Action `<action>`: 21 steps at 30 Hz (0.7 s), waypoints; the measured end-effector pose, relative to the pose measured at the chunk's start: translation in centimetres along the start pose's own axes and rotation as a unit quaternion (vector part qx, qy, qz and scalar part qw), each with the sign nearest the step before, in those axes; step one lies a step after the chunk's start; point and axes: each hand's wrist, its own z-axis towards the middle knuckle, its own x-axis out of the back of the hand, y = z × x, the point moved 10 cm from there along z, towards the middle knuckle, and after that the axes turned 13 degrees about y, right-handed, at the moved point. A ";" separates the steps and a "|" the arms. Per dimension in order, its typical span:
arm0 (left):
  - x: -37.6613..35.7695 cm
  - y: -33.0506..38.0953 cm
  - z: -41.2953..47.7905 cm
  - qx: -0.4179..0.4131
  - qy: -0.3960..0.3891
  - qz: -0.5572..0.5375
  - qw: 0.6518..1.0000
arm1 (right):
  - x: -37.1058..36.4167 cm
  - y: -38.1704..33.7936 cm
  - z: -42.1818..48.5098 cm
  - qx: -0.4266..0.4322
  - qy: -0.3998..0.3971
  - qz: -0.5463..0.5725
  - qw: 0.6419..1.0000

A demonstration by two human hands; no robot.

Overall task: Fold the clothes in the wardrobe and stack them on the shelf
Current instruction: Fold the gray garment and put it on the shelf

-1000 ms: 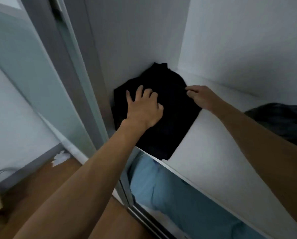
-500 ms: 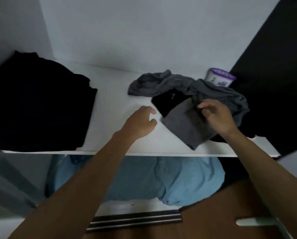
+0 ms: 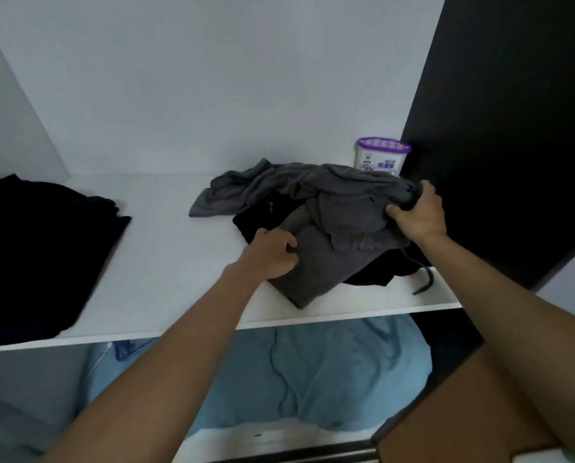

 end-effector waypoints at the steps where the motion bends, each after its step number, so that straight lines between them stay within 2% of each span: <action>1: -0.3 -0.1 0.2 0.012 -0.002 0.017 1.000 | -0.4 0.4 0.6 0.003 -0.007 -0.026 1.000; 4: -0.7 0.4 0.9 0.041 0.010 0.038 0.998 | 0.3 -0.7 2.2 0.097 0.058 -0.095 0.989; 6: -0.8 1.2 1.6 0.049 0.023 -0.001 0.999 | 0.7 -1.8 2.7 0.164 0.101 -0.086 0.977; 7: -0.8 1.6 1.7 0.066 0.031 -0.058 0.996 | 0.5 -2.2 2.6 0.184 0.096 -0.047 0.977; 9: -0.2 2.6 1.7 0.115 0.062 -0.196 0.972 | 0.1 -2.5 2.2 0.168 0.042 0.106 0.979; 11: -0.2 3.7 1.6 0.166 0.062 -0.310 0.934 | 0.4 -3.2 0.9 0.148 -0.018 0.240 0.959; 14: -2.9 7.2 1.1 0.241 -0.076 -0.479 0.841 | 2.1 -5.3 -2.7 0.220 -0.083 0.301 0.924; 15: -3.4 8.7 1.0 0.252 -0.100 -0.527 0.806 | 2.4 -6.1 -4.4 0.252 -0.115 0.305 0.911; 18: -3.0 11.5 1.2 0.270 -0.061 -0.635 0.721 | 2.8 -7.6 -10.3 0.366 -0.187 0.241 0.879; 20: -2.3 11.4 0.5 0.288 -0.007 -0.658 0.696 | 3.4 -7.4 -12.5 0.401 -0.184 0.206 0.873; 21: -1.6 11.1 -0.1 0.285 0.013 -0.666 0.690 | 3.7 -6.9 -13.1 0.387 -0.185 0.205 0.880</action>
